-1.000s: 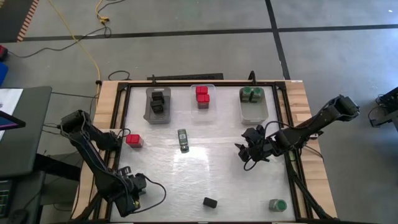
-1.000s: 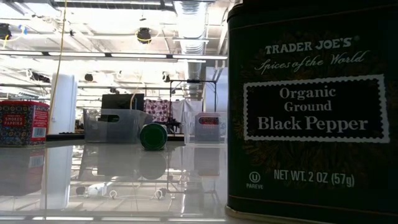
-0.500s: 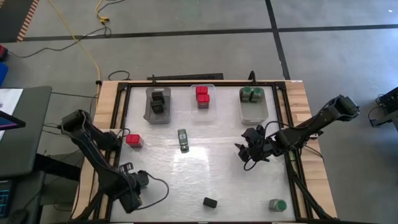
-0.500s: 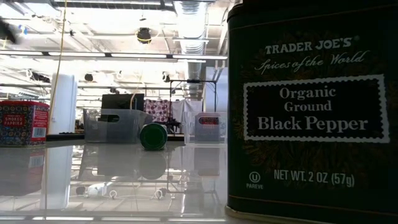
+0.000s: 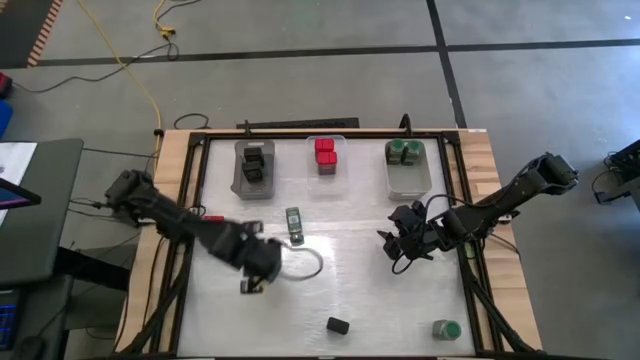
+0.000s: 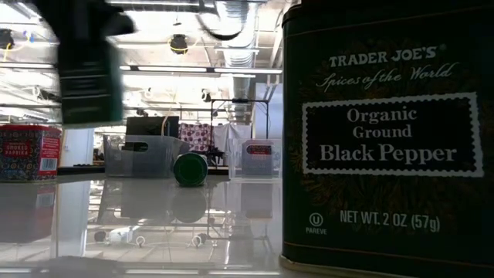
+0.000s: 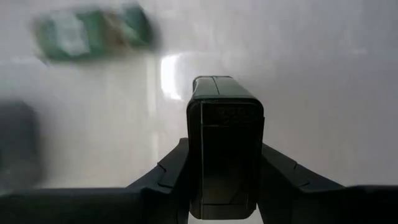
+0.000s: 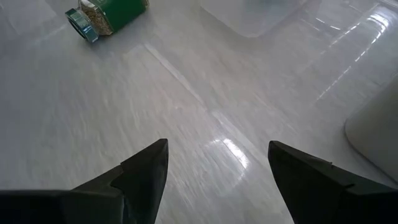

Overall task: Sort spices by type
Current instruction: Put the black seasoning can into the black bin

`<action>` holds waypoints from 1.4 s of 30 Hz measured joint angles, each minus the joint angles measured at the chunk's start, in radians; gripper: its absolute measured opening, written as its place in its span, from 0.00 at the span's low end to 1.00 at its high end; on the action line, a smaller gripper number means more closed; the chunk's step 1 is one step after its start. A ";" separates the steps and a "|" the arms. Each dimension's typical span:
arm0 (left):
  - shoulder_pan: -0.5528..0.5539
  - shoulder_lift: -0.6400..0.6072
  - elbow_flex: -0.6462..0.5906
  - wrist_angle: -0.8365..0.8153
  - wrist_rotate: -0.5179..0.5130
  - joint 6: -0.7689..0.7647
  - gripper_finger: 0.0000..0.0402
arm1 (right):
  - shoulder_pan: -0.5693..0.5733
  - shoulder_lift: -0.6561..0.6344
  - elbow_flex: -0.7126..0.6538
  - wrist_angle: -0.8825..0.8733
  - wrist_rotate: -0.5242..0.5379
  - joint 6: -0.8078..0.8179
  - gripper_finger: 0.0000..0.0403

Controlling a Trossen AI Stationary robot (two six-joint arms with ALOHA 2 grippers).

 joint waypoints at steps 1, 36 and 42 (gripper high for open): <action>0.036 0.000 0.017 -0.013 0.000 0.054 0.31 | 0.000 0.000 0.000 0.000 0.000 0.000 0.76; 1.024 -0.158 -0.073 -0.064 0.173 1.081 0.31 | -0.015 0.000 0.000 -0.003 0.002 -0.077 0.76; 1.065 -0.156 -0.108 -0.012 0.173 1.144 0.31 | -0.041 0.000 0.000 -0.003 0.002 -0.078 0.76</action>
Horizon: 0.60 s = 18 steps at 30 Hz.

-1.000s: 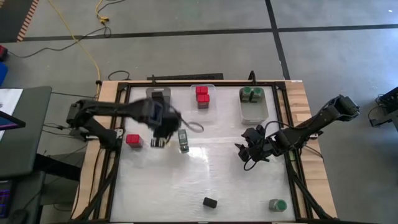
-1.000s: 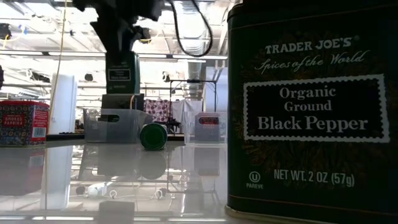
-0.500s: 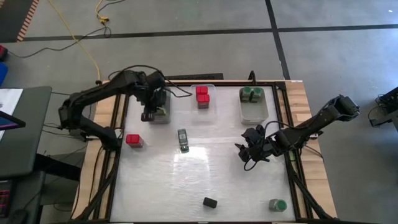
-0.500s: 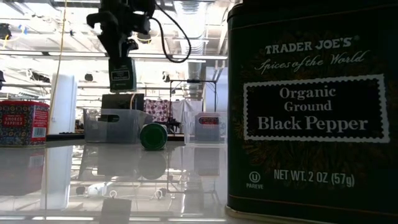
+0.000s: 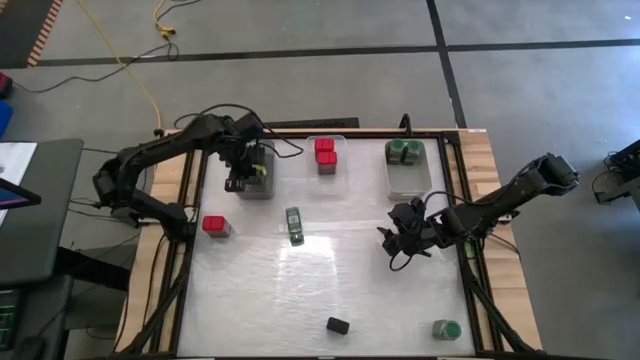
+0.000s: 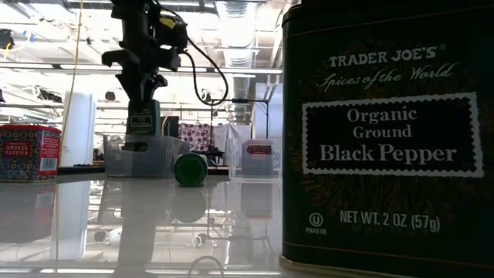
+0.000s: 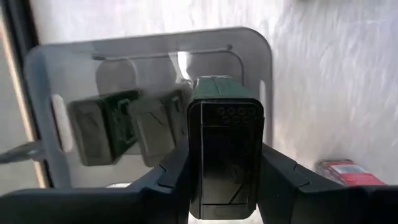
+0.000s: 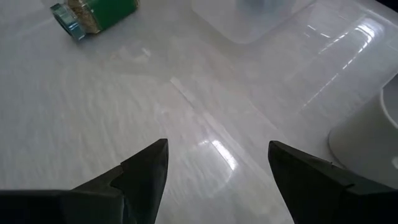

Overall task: Sort spices by type
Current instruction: Put the black seasoning can into the black bin

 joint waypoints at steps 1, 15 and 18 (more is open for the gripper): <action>0.006 0.002 0.000 0.013 0.002 0.008 0.31 | 0.000 0.000 0.000 0.000 0.000 0.000 0.76; 0.042 0.138 0.000 0.060 0.050 0.052 0.31 | 0.003 0.000 0.000 -0.001 0.000 0.000 0.76; 0.045 0.162 0.000 0.074 0.051 0.066 0.31 | 0.003 0.000 0.000 -0.001 0.000 -0.001 0.76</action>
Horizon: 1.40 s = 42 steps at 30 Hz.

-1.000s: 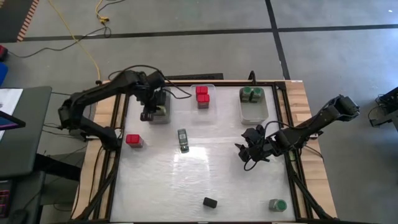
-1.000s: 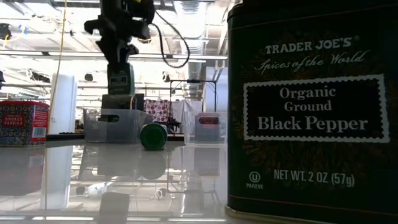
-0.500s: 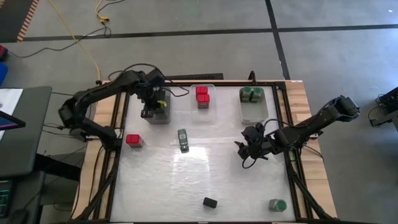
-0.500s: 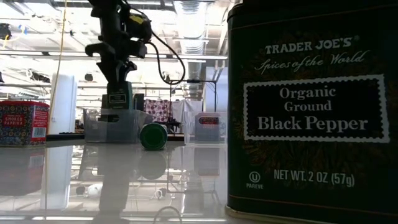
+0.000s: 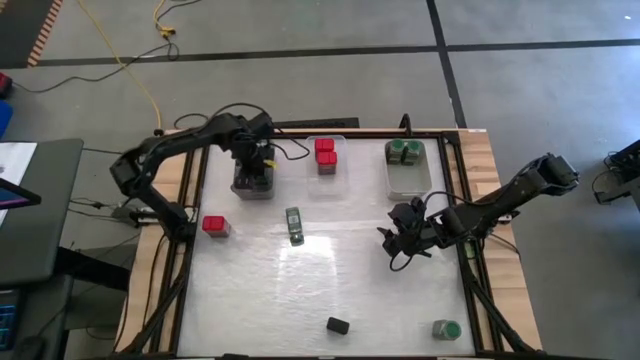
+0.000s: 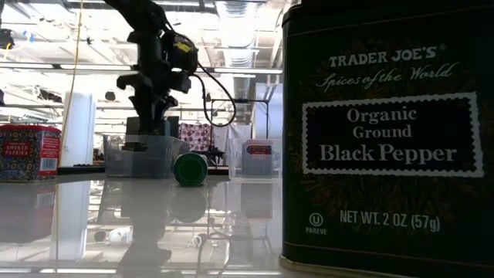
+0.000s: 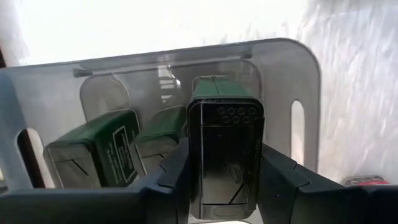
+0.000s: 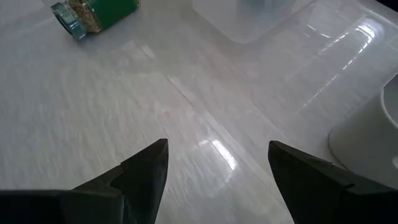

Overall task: Sort spices by type
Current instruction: Put the black seasoning can into the black bin

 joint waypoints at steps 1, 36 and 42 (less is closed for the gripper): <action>0.002 0.008 0.000 0.001 0.000 0.001 0.31 | 0.000 0.000 0.000 0.000 0.000 0.000 0.76; 0.053 0.029 -0.105 0.130 0.070 -0.035 0.35 | 0.000 0.000 0.000 -0.007 -0.002 0.000 0.76; 0.053 0.029 -0.105 0.152 0.058 -0.117 0.39 | 0.000 0.000 0.000 -0.007 -0.002 0.000 0.76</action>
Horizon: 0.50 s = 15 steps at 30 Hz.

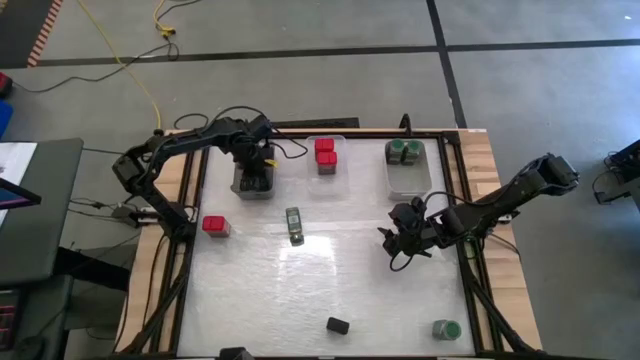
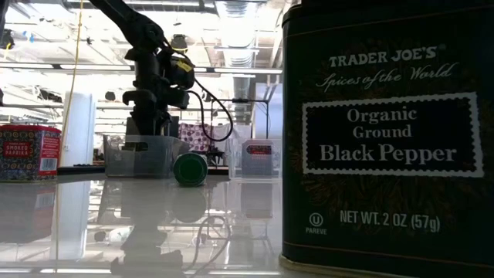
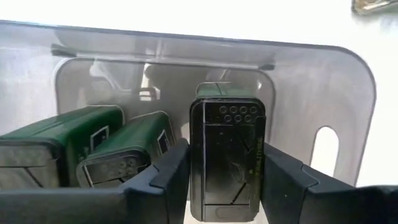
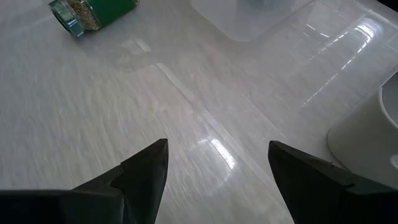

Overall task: Sort spices by type
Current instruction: Put the black seasoning can into the black bin

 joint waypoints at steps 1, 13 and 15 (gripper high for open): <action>0.000 0.000 0.000 0.000 -0.009 0.005 0.39 | 0.000 0.000 0.000 0.000 0.000 0.000 0.76; 0.000 0.000 0.001 -0.001 -0.094 0.010 0.39 | 0.000 0.000 0.000 0.000 0.000 0.000 0.76; 0.000 0.000 0.001 -0.001 -0.094 0.015 0.39 | 0.000 0.000 0.000 0.000 0.000 0.000 0.76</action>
